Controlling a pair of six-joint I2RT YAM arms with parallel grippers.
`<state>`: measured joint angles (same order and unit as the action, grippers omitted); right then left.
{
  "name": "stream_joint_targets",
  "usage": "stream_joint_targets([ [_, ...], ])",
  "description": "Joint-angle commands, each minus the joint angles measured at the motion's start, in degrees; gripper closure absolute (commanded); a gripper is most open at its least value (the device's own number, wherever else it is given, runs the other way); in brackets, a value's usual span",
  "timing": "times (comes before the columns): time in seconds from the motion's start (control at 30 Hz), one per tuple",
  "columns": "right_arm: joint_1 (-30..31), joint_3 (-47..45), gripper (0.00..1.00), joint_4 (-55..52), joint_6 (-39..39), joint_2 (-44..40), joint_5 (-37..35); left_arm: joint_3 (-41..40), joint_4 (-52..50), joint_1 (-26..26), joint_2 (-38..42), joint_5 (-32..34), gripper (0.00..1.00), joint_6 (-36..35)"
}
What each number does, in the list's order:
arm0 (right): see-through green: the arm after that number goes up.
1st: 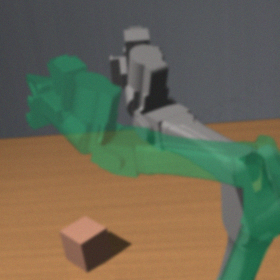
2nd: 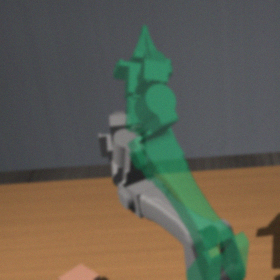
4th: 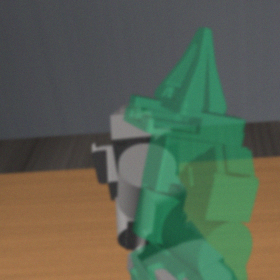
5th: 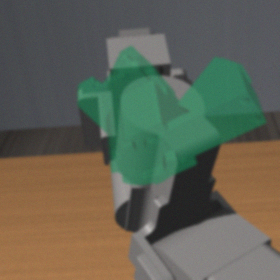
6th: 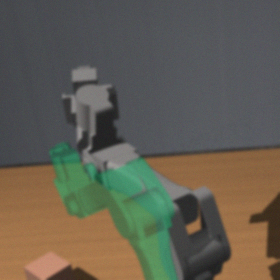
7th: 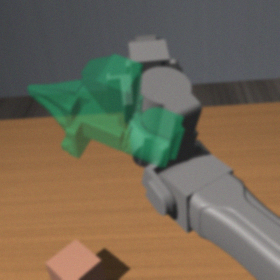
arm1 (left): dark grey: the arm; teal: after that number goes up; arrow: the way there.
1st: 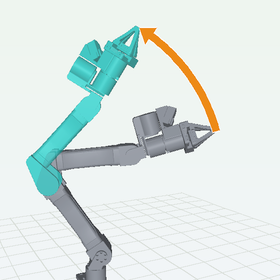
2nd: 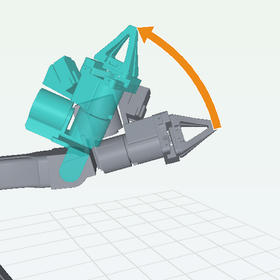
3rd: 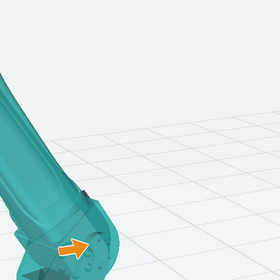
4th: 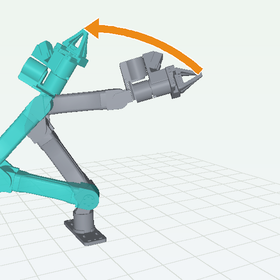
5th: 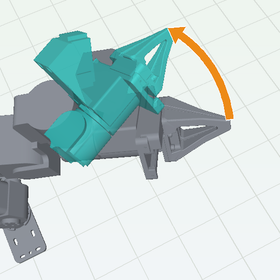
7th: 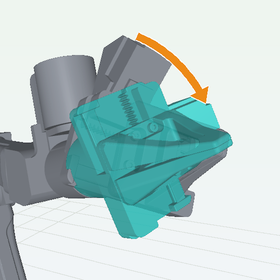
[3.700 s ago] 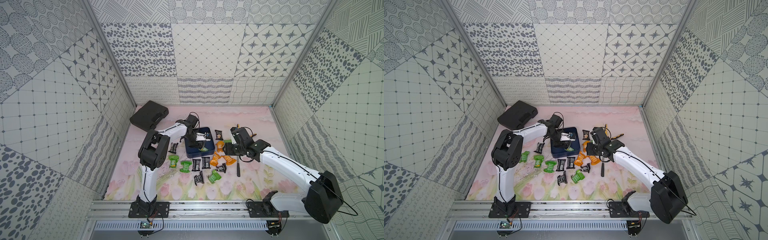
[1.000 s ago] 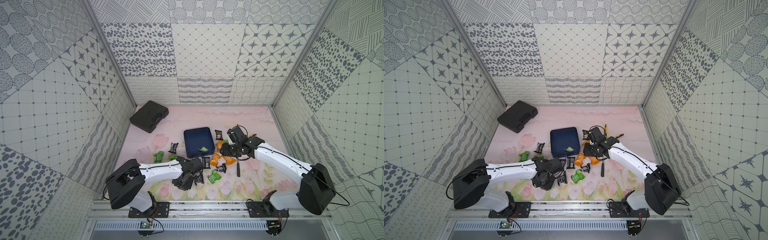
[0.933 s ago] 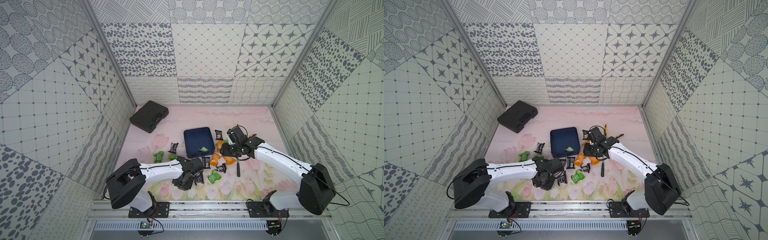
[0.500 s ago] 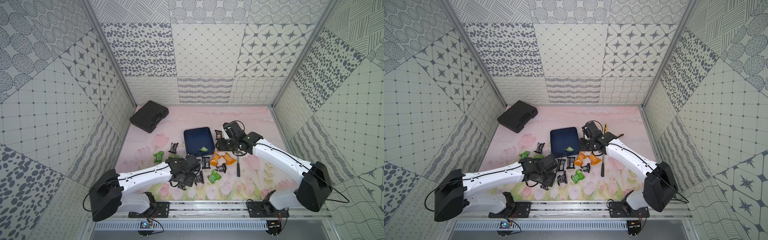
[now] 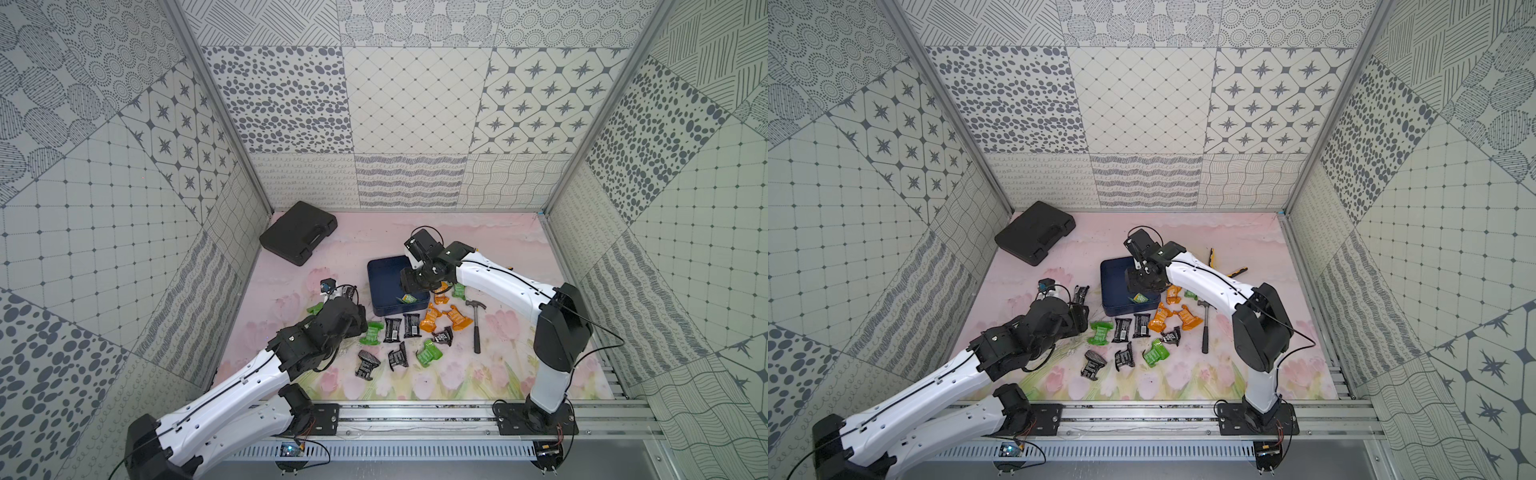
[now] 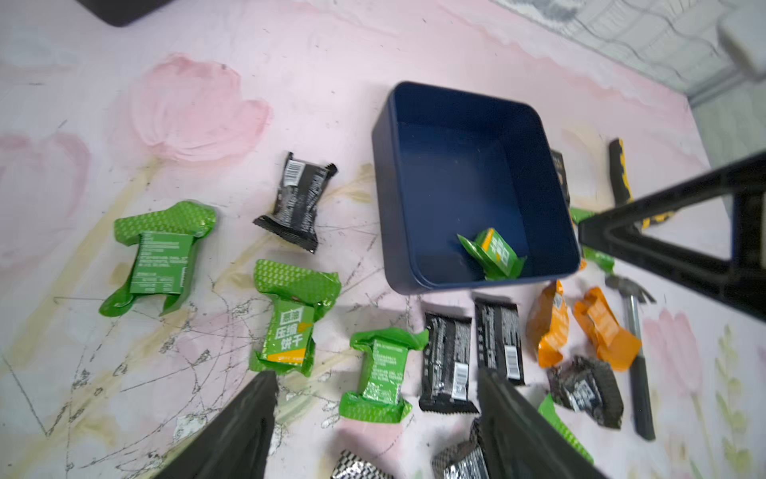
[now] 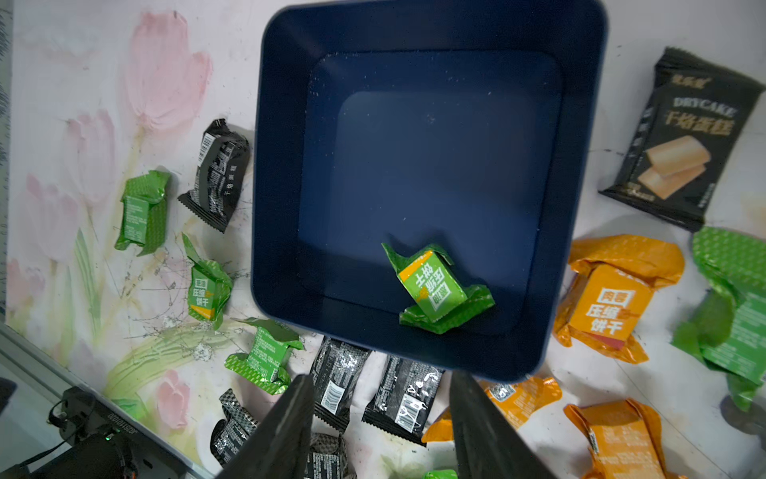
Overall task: Take the cookies out of the storage box
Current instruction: Pick up the cookie from the storage box.
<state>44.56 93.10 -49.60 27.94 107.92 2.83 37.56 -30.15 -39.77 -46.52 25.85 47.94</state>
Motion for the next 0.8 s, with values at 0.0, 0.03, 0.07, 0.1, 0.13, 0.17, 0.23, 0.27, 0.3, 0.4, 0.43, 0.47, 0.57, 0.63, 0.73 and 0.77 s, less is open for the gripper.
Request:
stream_joint_targets([
  [0.0,0.4,5.4,0.41,-5.9,-3.5,4.6,-1.4,-3.3,7.2,6.2,2.3,3.9,0.21,13.6],
  [0.03,0.4,7.2,0.4,-7.3,-4.1,6.3,-1.5,-3.5,7.1,7.2,2.0,3.4,0.22,14.4],
  [0.07,0.5,8.7,0.4,-8.6,-4.7,7.8,-1.6,-3.6,7.1,7.9,1.7,3.0,0.22,14.9],
  [0.1,0.5,10.4,0.38,-10.0,-5.3,9.5,-1.6,-3.6,7.1,8.7,1.2,2.4,0.22,15.1],
  [0.13,0.4,12.0,0.37,-11.4,-5.9,11.0,-1.5,-3.6,7.1,9.4,0.5,1.9,0.22,15.4],
  [0.17,0.5,13.2,0.36,-12.4,-6.3,12.2,-1.3,-3.5,7.2,10.3,-0.1,1.5,0.22,15.7],
  [0.23,0.5,15.4,0.35,-13.9,-7.2,14.3,-1.3,-3.1,7.2,11.7,-1.6,0.4,0.22,15.9],
  [0.27,0.5,15.9,0.34,-14.2,-7.5,15.1,-1.3,-2.9,7.2,12.3,-2.3,-0.2,0.22,16.0],
  [0.3,0.5,16.4,0.34,-14.2,-7.9,15.8,-1.3,-2.7,7.3,13.1,-3.1,-0.9,0.22,15.8],
  [0.4,0.5,18.1,0.32,-14.8,-8.9,18.0,-0.7,-1.8,7.7,14.8,-4.9,-2.7,0.22,15.0],
  [0.43,0.5,18.9,0.31,-15.4,-9.2,18.8,-0.7,-1.6,7.9,15.3,-5.4,-3.3,0.22,14.7],
  [0.47,0.5,19.6,0.31,-16.0,-9.6,19.6,-0.8,-1.4,8.0,15.8,-5.8,-3.7,0.22,14.5],
  [0.57,0.5,21.5,0.3,-18.4,-10.8,21.9,-1.4,-1.0,8.3,17.1,-6.9,-5.0,0.22,14.3],
  [0.63,0.5,22.6,0.3,-19.9,-11.1,23.3,-1.5,-0.9,8.7,17.9,-7.6,-5.9,0.22,14.3],
  [0.73,0.4,23.5,0.3,-20.8,-11.0,24.6,-1.3,-0.8,8.9,18.9,-8.3,-6.8,0.23,14.5],
  [0.77,0.3,23.8,0.3,-21.0,-10.8,24.9,-1.1,-0.7,9.0,19.1,-8.5,-7.0,0.22,14.5],
])
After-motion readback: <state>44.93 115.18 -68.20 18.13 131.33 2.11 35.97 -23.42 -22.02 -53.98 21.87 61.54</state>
